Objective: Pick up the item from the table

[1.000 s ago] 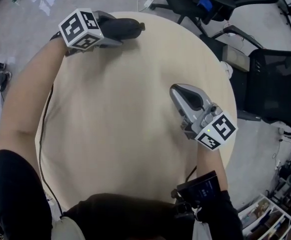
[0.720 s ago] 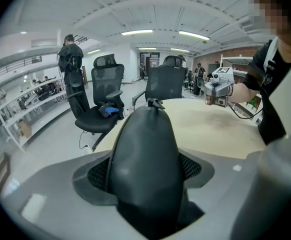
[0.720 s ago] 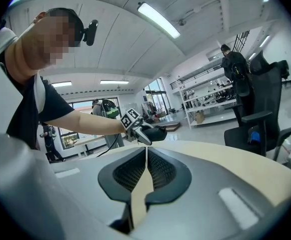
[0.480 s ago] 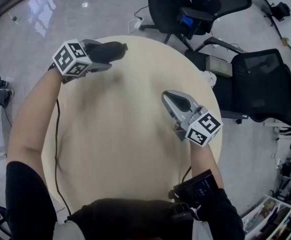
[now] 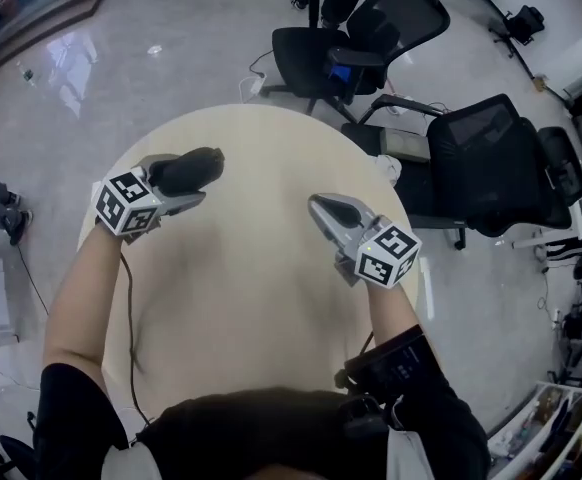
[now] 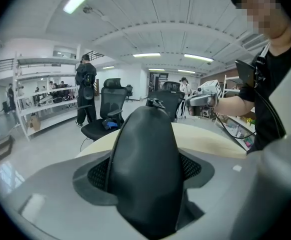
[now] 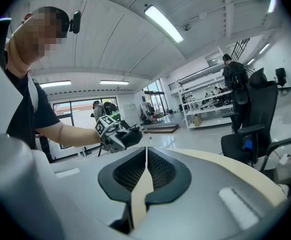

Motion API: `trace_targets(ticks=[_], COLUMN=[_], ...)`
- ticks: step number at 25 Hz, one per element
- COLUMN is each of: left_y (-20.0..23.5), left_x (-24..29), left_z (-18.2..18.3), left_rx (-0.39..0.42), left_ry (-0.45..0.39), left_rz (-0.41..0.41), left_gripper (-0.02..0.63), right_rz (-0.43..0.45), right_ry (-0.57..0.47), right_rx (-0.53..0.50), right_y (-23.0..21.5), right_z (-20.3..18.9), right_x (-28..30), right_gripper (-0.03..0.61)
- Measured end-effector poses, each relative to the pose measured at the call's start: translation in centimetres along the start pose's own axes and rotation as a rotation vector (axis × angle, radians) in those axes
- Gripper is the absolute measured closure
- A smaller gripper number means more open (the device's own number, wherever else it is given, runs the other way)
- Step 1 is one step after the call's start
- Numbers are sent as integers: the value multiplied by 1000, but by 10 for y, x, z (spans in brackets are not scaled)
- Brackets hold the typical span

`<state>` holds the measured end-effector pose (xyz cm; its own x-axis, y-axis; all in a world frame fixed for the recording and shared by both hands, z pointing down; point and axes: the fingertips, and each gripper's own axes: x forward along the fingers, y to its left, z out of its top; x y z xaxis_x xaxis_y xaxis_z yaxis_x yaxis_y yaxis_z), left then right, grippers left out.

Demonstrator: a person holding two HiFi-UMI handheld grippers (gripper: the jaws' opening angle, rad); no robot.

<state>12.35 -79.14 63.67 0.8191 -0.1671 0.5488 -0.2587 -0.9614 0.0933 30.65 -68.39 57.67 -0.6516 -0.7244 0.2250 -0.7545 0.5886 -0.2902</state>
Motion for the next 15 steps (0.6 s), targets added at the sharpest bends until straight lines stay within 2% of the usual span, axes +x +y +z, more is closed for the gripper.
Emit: trace_targets(ticks=[6, 10, 15], left_y=[-77, -101, -143], left_x=[-89, -153, -225], left_z=[-26, -33, -50], left_rx=[-94, -89, -116], left_ry=[-120, -169, -227], left_rz=[89, 155, 199], left_gripper=[262, 262, 262], right_rz=[-10, -10, 10], right_ry=[-3, -20, -1], right_rx=[26, 11, 3], right_y=[56, 99, 168], right_z=[11, 25, 29], right_x=[-19, -17, -8], right_gripper=[555, 555, 557])
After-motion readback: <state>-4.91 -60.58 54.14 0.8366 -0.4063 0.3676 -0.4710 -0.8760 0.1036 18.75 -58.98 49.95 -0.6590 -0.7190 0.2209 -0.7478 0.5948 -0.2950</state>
